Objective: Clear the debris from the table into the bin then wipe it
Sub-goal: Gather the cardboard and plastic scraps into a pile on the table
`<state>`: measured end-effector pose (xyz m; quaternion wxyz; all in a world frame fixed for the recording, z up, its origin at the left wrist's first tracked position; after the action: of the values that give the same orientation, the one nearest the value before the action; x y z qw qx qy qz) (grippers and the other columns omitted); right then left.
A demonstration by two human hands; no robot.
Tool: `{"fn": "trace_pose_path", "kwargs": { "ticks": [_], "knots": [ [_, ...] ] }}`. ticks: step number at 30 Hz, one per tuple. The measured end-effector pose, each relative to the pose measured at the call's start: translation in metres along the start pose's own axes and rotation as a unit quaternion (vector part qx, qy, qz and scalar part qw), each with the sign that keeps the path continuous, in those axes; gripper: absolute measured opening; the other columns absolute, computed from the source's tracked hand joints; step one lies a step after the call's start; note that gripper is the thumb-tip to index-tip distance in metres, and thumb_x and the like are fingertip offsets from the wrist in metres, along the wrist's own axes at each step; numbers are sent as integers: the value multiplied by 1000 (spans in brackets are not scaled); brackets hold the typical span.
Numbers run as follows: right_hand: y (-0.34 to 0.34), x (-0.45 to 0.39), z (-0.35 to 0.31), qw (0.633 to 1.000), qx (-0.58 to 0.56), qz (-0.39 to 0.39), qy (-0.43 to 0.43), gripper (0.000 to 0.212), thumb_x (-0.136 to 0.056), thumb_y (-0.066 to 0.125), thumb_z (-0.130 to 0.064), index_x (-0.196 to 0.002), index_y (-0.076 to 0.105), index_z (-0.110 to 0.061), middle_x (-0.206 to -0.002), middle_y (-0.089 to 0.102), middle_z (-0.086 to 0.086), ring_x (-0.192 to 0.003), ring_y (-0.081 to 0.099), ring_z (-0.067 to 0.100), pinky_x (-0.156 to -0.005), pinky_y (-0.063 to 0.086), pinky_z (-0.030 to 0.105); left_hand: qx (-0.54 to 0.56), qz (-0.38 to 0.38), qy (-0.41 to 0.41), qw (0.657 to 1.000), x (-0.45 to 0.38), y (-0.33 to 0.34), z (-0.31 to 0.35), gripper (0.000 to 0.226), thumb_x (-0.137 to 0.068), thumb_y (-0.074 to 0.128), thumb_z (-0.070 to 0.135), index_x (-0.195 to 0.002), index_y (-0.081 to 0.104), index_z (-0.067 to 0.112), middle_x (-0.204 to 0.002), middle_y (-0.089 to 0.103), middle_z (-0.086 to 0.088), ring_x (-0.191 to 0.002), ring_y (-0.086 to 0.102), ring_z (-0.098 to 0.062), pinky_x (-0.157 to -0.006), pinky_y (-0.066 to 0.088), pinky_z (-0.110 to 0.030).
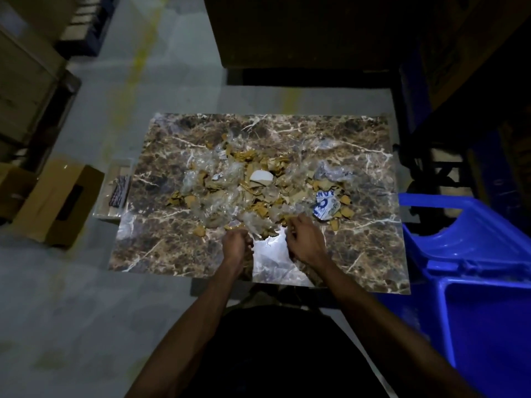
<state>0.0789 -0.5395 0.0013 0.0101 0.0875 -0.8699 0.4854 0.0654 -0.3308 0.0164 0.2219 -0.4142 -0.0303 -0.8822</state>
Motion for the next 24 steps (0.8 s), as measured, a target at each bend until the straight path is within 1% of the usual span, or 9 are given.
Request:
{"fn": "trace_pose_path", "kwargs": {
  "ticks": [3,7,10,12,14,17,19,21,24],
  "knots": [
    [-12,14,31,981,-43,133,133,43,-90,57,-29,-129,57,-10,-132,54,15,-121,51,35,-98,50,46,10,57,53,997,-12,8,8,13,-85,55,-1,-88,67,2,-79,64,-15,-62,52,-24,-52,43,-25],
    [-8,8,59,966,-102,32,235,85,-98,65,-38,-164,18,-14,-170,12,16,-156,13,35,-124,22,49,-43,123,129,983,-21,26,32,17,-93,60,4,-105,64,15,-100,68,-7,-88,65,-29,-79,54,-38],
    [-1,-1,55,964,-111,-30,242,88,-100,55,-56,-166,5,-25,-174,-1,8,-159,-3,32,-127,6,50,-98,87,210,969,-21,48,55,17,-95,58,2,-110,62,10,-103,66,-9,-89,63,-26,-69,49,-28],
    [6,-5,54,968,-124,-74,205,90,-98,49,-66,-166,5,-29,-174,0,3,-159,-3,29,-127,4,49,-125,63,231,963,-24,61,62,20,-94,59,1,-113,63,6,-103,67,-12,-87,63,-27,-63,45,-25],
    [8,-6,59,968,-169,-88,164,89,-92,46,-73,-165,18,-30,-172,14,1,-158,9,27,-126,13,48,-146,36,237,960,-30,72,64,20,-93,59,2,-112,64,8,-106,69,-13,-88,65,-31,-68,46,-28],
    [-6,-1,60,965,-225,36,133,62,-97,48,-64,-148,49,-28,-151,44,2,-143,37,21,-117,35,44,-177,-6,245,953,-34,83,64,22,-91,62,2,-110,62,15,-109,69,-12,-93,67,-33,-73,51,-35],
    [-16,4,65,956,-206,153,140,49,-100,49,-48,-137,57,-17,-142,48,7,-134,41,19,-111,38,35,-197,-12,271,942,-36,85,67,22,-89,63,1,-107,62,14,-106,68,-12,-92,66,-32,-73,53,-38],
    [-19,4,78,945,-174,188,203,64,-99,45,-49,-148,48,-9,-157,38,15,-147,33,29,-119,30,38,-213,-12,284,935,-42,85,70,20,-88,63,2,-104,63,12,-102,68,-11,-90,66,-33,-74,55,-42],
    [-8,-1,93,932,-154,104,312,87,-97,38,-61,-165,15,-11,-173,6,13,-159,6,32,-128,10,50,-219,-10,276,936,-46,82,73,19,-89,62,4,-105,63,12,-107,68,-11,-96,65,-30,-81,54,-42]
  ]
}}
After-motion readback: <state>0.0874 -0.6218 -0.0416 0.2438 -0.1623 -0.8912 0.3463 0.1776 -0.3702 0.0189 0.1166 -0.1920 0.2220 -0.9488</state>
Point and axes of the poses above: each hand's wrist, its own x-axis away from the middle knuckle, its own y-axis out of the palm, z = x × y, the point moved 1 cm from there along -x, towards the middle knuckle
